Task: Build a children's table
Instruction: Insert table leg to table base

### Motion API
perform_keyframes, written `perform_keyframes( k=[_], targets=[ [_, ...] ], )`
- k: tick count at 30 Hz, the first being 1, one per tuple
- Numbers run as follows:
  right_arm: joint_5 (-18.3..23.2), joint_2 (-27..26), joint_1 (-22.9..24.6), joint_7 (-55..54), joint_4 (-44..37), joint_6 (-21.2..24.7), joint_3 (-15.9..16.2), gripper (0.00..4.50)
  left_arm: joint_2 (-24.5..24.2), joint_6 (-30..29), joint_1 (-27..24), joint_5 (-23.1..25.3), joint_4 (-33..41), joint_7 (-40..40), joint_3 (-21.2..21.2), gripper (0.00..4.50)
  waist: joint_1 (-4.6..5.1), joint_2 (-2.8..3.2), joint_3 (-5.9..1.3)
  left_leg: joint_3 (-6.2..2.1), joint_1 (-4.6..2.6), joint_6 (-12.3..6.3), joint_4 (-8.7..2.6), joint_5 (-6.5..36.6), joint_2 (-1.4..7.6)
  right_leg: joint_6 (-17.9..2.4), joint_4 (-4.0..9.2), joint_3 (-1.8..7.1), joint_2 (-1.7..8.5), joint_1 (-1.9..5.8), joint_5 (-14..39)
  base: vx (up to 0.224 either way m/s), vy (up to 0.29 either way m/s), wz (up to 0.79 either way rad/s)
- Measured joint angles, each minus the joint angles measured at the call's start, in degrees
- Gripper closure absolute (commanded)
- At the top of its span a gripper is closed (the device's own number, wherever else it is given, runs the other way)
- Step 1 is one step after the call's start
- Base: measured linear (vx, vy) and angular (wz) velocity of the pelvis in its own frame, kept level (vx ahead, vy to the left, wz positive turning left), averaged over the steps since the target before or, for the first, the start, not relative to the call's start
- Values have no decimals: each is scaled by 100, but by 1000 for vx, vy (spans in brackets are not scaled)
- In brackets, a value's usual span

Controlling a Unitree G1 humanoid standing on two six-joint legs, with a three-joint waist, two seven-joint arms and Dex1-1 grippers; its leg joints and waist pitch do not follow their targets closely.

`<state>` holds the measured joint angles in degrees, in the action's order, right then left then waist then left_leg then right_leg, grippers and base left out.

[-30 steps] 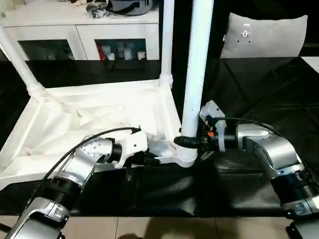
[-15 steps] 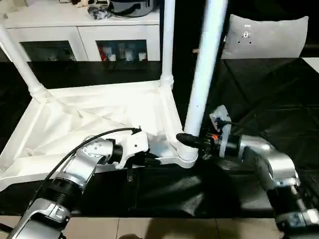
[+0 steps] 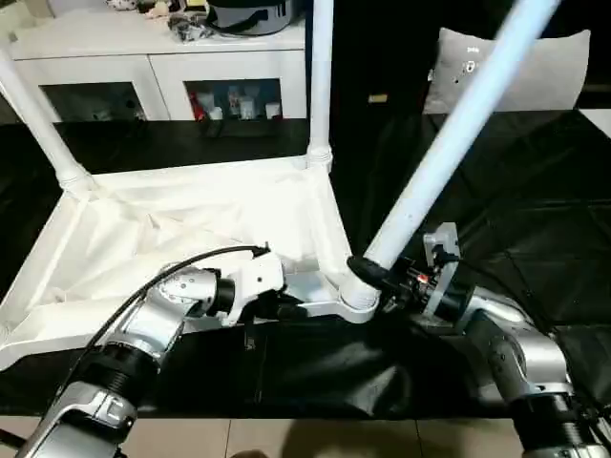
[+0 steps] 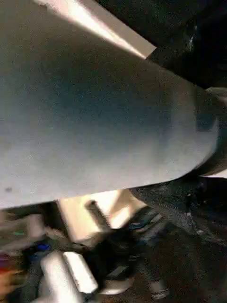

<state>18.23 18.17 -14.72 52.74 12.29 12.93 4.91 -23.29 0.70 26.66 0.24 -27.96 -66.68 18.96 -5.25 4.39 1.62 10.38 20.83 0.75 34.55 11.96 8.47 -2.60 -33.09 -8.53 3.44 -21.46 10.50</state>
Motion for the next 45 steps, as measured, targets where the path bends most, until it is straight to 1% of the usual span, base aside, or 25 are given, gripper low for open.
perform_keyframes(
  k=[1, 4, 6, 9, 13, 15, 18, 22, 24, 25, 26, 27, 29, 30, 31, 32, 33, 34, 35, 36, 37, 38, 39, 42, 45],
  targets=[
    [-109, 17, -28, -21, -1, -64, 72, 260, 1, -32, -7, 3, -3, 12, 0, 450, 12, -1, 0, 0, -29, 0, -1, 0, 0, 1, 2, -1, 0, 17, 1, 0, 0, 0],
    [-217, 59, -41, -26, -5, -185, 203, 260, -8, -47, -43, 4, -4, 20, 0, 450, 35, -3, 2, 0, -79, 20, -4, 20, -1, 6, 10, 0, 0, 65, 12, 0, 0, 0],
    [-285, 81, -80, -20, -3, -258, 274, 260, -26, -47, -51, 2, -2, 14, 0, 450, 55, -8, 1, 0, -82, 20, -4, 22, -1, 7, 11, 1, 0, 67, 14, 0, 0, 0],
    [-470, 170, -286, 42, 89, -336, 509, 260, -74, -47, -59, 4, -1, 14, -4, 450, 111, -11, -1, 0, -84, 21, -4, 21, -1, 7, 9, 1, 0, 67, 14, 0, 0, 0],
    [-676, 184, -525, 111, 231, -360, 739, 260, -119, -34, -41, 26, -16, -29, 6, 450, 180, -17, -4, -1, -88, 21, -3, 21, -2, 7, 10, 1, 0, 74, 14, 0, 0, 0],
    [-684, 188, -616, 212, 347, -358, 761, 260, -133, 30, 45, 63, -131, -126, 23, 450, 195, -31, -10, -2, -87, 21, -3, 21, -2, 7, 11, 1, 0, 75, 14, 0, 0, 0],
    [-684, 189, -755, 301, 518, -342, 784, 260, -130, 149, 271, 81, -435, -252, 113, 450, 204, -34, -13, -3, -92, 21, -3, 21, -2, 7, 11, 0, 0, 78, 14, 0, 0, 0],
    [-688, 201, -827, 304, 616, -289, 786, 260, -8, 316, 701, 163, -1078, -395, 191, 450, 199, -28, -7, -6, -102, 21, -2, 21, -2, 7, 11, -6, 0, 82, 14, 0, 0, 0],
    [-689, 197, -828, 262, 615, -267, 786, 260, 26, 398, 818, 199, -1279, -415, 205, 450, 204, -22, 0, -11, -105, 22, -2, 21, -2, 8, 17, -15, 0, 88, 14, 0, 0, 0],
    [-691, 195, -828, 241, 614, -247, 784, 260, 57, 481, 912, 220, -1448, -427, 211, 450, 206, -21, 9, -17, -116, 22, -1, 21, -2, 8, 22, -23, 0, 103, 14, 0, 0, 0],
    [-693, 190, -829, 216, 614, -227, 785, 260, 82, 541, 991, 239, -1601, -452, 218, 450, 211, -11, 23, -28, -136, 22, -2, 21, -1, 9, 39, -38, 0, 112, 15, 0, 0, 0],
    [-704, 175, -829, 194, 614, -213, 785, 260, 95, 589, 1035, 250, -1704, -462, 224, 450, 229, 12, 46, -42, -171, 22, -5, 22, 4, 10, 71, -67, -1, 145, 15, 0, 0, 0],
    [-732, 112, -825, 138, 614, -190, 785, 260, 90, 663, 1075, 284, -1815, -477, 224, 450, 333, 88, 92, -79, -209, 51, -4, 44, 57, 12, 196, -208, 1, 269, 16, 0, 0, 0],
    [-737, 84, -825, 124, 614, -181, 785, 260, 72, 673, 1085, 287, -1830, -502, 224, 450, 351, 102, 98, -84, -212, 59, -13, 59, 74, 13, 226, -238, 1, 291, 17, 0, 0, 0],
    [-735, 35, -829, 90, 614, -167, 784, 260, 32, 673, 1095, 283, -1831, -545, 222, 450, 353, 103, 105, -92, -185, 60, -11, 58, 79, 37, 181, -224, 1, 334, 48, 0, 0, 0],
    [-732, 5, -827, 77, 613, -131, 784, 260, 9, 673, 1095, 284, -1832, -568, 222, 450, 346, 80, 114, -77, -210, 66, -13, 62, 59, 35, 90, -147, -2, 315, 93, 0, 0, 0],
    [-729, -14, -827, 64, 614, -95, 784, 260, 0, 671, 1089, 288, -1833, -571, 222, 450, 347, 19, 105, -70, -247, 84, -12, 73, 17, 34, 19, -75, 1, 287, 114, 0, 0, 0],
    [-726, -27, -829, 40, 614, -63, 784, 260, -4, 670, 1073, 288, -1832, -570, 218, 450, 336, -24, 101, -71, -294, 103, -9, 94, -25, 24, -5, -50, 18, 227, 128, 64, -25, -3],
    [-726, -56, -842, 23, 615, -35, 785, 260, -25, 642, 1012, 276, -1754, -563, 194, 450, 311, -34, 100, -74, -303, 119, 7, 167, -43, 21, 2, -67, 41, 222, 131, 64, -25, -3],
    [-726, -98, -860, -9, 616, -7, 785, 260, -57, 592, 946, 248, -1661, -557, 151, 450, 277, -20, 97, -95, -277, 112, 10, 173, -43, 21, 6, -105, 52, 251, 131, 84, 0, -20],
    [-731, -184, -900, -116, 653, 18, 787, 260, -112, 483, 827, 214, -1485, -515, 86, 450, 273, 8, 90, -105, -251, 114, 1, 169, -39, 21, 17, -137, 62, 257, 132, 84, 18, -17],
    [-740, -247, -944, -236, 695, 21, 788, 260, -131, 380, 715, 203, -1318, -430, 5, 450, 308, 14, 83, -109, -242, 115, -2, 170, -26, 22, 38, -157, 60, 256, 132, 84, 18, -17],
    [-783, -368, -1029, -444, 808, 38, 789, 260, -153, 162, 495, 167, -1015, -220, -131, 450, 376, 7, 75, -109, -229, 116, -4, 170, -13, 22, 58, -170, 58, 254, 131, 0, 0, 0],
    [-816, -601, -1177, -830, 954, 99, 754, 260, -130, -363, 49, 153, -281, 172, -316, 450, 491, -25, 60, -98, -236, 116, -5, 172, -22, 21, 55, -144, 65, 251, 131, 0, 0, 0],
    [-814, -880, -1328, -1239, 1201, 272, 618, 260, -31, -1005, -528, 132, 748, 673, -469, 450, 544, -25, 56, -91, -241, 98, -8, 183, -36, 21, 52, -135, 77, 237, 131, 0, 0, 0]
  ],
)
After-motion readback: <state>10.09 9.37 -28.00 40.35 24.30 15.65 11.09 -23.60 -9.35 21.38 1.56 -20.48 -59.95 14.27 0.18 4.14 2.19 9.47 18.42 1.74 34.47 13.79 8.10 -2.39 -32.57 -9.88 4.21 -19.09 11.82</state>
